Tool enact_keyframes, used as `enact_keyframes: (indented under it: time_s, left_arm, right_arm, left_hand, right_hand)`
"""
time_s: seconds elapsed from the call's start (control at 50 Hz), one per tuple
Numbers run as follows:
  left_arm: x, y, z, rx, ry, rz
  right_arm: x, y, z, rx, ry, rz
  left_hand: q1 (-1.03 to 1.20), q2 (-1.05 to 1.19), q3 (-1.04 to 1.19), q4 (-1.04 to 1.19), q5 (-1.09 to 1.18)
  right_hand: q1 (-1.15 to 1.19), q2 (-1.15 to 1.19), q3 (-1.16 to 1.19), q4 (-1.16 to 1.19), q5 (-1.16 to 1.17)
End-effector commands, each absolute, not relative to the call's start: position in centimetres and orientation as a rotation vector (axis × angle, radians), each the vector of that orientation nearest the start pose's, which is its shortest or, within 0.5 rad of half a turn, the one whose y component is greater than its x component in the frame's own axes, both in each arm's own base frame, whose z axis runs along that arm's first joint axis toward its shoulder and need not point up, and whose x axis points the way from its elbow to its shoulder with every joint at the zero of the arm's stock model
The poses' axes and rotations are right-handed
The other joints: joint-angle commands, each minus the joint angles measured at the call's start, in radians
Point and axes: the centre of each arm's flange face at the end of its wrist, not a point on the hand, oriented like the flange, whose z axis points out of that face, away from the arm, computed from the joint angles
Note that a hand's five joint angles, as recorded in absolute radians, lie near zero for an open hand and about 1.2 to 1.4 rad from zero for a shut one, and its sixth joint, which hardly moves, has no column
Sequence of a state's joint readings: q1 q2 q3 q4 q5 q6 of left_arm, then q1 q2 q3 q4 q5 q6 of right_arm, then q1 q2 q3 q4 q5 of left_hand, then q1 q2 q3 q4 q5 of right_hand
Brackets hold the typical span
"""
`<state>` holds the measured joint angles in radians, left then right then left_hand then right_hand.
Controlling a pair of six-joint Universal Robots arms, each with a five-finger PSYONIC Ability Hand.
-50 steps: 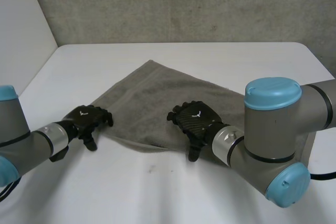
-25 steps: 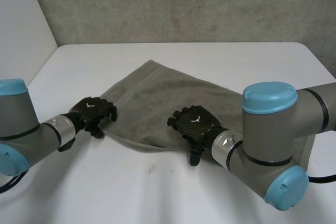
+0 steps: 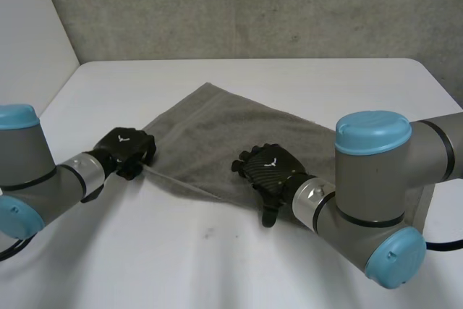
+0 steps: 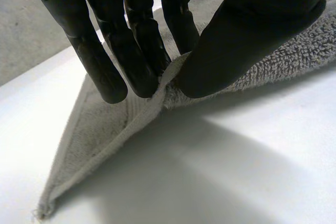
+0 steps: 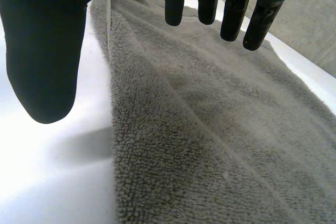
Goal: Fold the towel.
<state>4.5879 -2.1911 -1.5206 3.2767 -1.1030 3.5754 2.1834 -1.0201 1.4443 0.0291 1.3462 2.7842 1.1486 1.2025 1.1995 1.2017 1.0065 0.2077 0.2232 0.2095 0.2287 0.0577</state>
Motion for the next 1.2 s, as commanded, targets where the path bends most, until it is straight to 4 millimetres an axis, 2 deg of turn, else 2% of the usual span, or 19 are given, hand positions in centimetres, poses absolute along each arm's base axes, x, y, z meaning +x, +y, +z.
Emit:
enact_keyframes:
  time_s: [0.02,0.1,0.18,0.28,0.34,0.46,0.56,0.6,0.62,0.66,0.72,0.78,0.84,0.88,1.02,1.06,1.08,1.1,1.2]
  left_arm:
    - [-21.5,-32.7,14.3,1.129,2.500,-1.874]
    - [-21.6,-31.7,16.3,1.133,2.451,-1.925]
    - [-21.8,-30.6,17.9,1.143,2.409,-1.969]
    - [-21.9,-29.5,19.5,1.148,2.365,-2.017]
    - [-22.1,-28.9,20.5,1.129,2.366,-2.058]
    - [-22.8,-27.9,21.7,1.099,2.396,-2.126]
    - [-23.1,-27.4,22.4,1.087,2.401,-2.162]
    - [-23.1,-27.3,22.5,1.086,2.399,-2.166]
    - [-23.1,-27.3,22.5,1.086,2.399,-2.166]
    - [-23.1,-27.0,22.7,1.087,2.398,-2.168]
    - [-23.1,-26.8,22.8,1.089,2.395,-2.172]
    - [-23.1,-26.3,23.3,1.093,2.379,-2.190]
    - [-23.2,-26.2,23.4,1.092,2.377,-2.196]
    - [-23.1,-26.1,23.6,1.076,2.389,-2.206]
    - [-23.1,-26.1,23.7,1.023,2.440,-2.225]
    - [-23.1,-26.2,23.7,1.008,2.453,-2.233]
    - [-23.1,-26.2,23.7,1.008,2.453,-2.233]
    - [-23.1,-26.3,23.6,1.004,2.457,-2.231]
    - [-22.9,-26.5,23.3,0.996,2.470,-2.216]
  right_arm:
    - [32.7,-21.3,17.2,-1.258,2.082,-1.474]
    - [30.8,-21.0,18.1,-1.240,2.199,-1.374]
    - [28.3,-21.6,17.3,-1.185,2.323,-1.257]
    - [26.3,-22.1,17.1,-1.141,2.359,-1.295]
    - [25.7,-22.1,16.5,-1.120,2.358,-1.336]
    - [25.9,-22.5,16.0,-1.089,2.321,-1.410]
    - [28.0,-21.4,16.7,-1.087,2.207,-1.465]
    - [30.1,-20.5,18.0,-1.039,2.110,-1.490]
    - [30.1,-20.5,18.0,-1.038,2.109,-1.490]
    - [31.8,-19.9,18.4,-0.974,2.056,-1.459]
    - [32.6,-19.8,18.4,-0.950,2.042,-1.441]
    - [35.9,-18.7,18.2,-0.943,1.965,-1.392]
    - [36.7,-18.7,17.7,-0.947,1.958,-1.386]
    - [37.8,-19.3,16.3,-0.945,1.975,-1.377]
    - [38.4,-21.3,13.8,-0.906,2.081,-1.445]
    - [38.6,-21.9,13.4,-0.894,2.096,-1.466]
    - [38.6,-21.9,13.4,-0.894,2.096,-1.466]
    - [38.7,-22.1,13.5,-0.890,2.095,-1.472]
    - [38.3,-22.3,14.5,-0.886,2.086,-1.496]
  left_hand:
    - [0.248,0.194,0.197,0.195,0.215]
    - [0.248,0.194,0.197,0.195,0.215]
    - [0.248,0.194,0.197,0.195,0.215]
    - [0.248,0.194,0.197,0.195,0.215]
    - [0.248,0.194,0.197,0.195,0.215]
    - [0.248,0.194,0.197,0.195,0.215]
    - [0.248,0.194,0.197,0.195,0.215]
    - [0.248,0.194,0.197,0.195,0.215]
    - [0.248,0.194,0.197,0.195,0.215]
    - [0.248,0.194,0.197,0.195,0.215]
    - [0.248,0.194,0.197,0.195,0.215]
    - [0.248,0.194,0.197,0.195,0.215]
    - [0.248,0.194,0.197,0.195,0.215]
    - [0.248,0.194,0.197,0.195,0.215]
    - [0.248,0.194,0.197,0.195,0.215]
    - [0.248,0.194,0.197,0.195,0.215]
    - [0.248,0.194,0.197,0.195,0.215]
    - [0.248,0.194,0.197,0.195,0.215]
    - [0.248,0.194,0.197,0.195,0.215]
  right_hand:
    - [-0.033,-0.049,-0.035,-0.054,-0.058]
    - [-0.017,-0.033,-0.019,-0.038,-0.042]
    - [0.106,0.090,0.104,0.085,0.081]
    - [0.291,0.275,0.289,0.270,0.266]
    - [0.303,0.287,0.301,0.282,0.278]
    - [0.321,0.305,0.319,0.300,0.296]
    - [0.306,0.290,0.304,0.285,0.281]
    - [0.300,0.285,0.298,0.279,0.276]
    - [0.300,0.285,0.298,0.279,0.276]
    - [0.300,0.285,0.298,0.279,0.276]
    - [0.303,0.287,0.301,0.282,0.278]
    - [0.341,0.325,0.339,0.320,0.316]
    - [0.376,0.361,0.375,0.355,0.352]
    - [0.561,0.545,0.559,0.540,0.536]
    - [0.764,0.748,0.762,0.743,0.739]
    - [0.980,0.964,0.978,0.959,0.955]
    - [0.981,0.966,0.979,0.960,0.957]
    - [1.179,1.163,1.177,1.158,1.154]
    - [1.189,1.173,1.187,1.168,1.164]
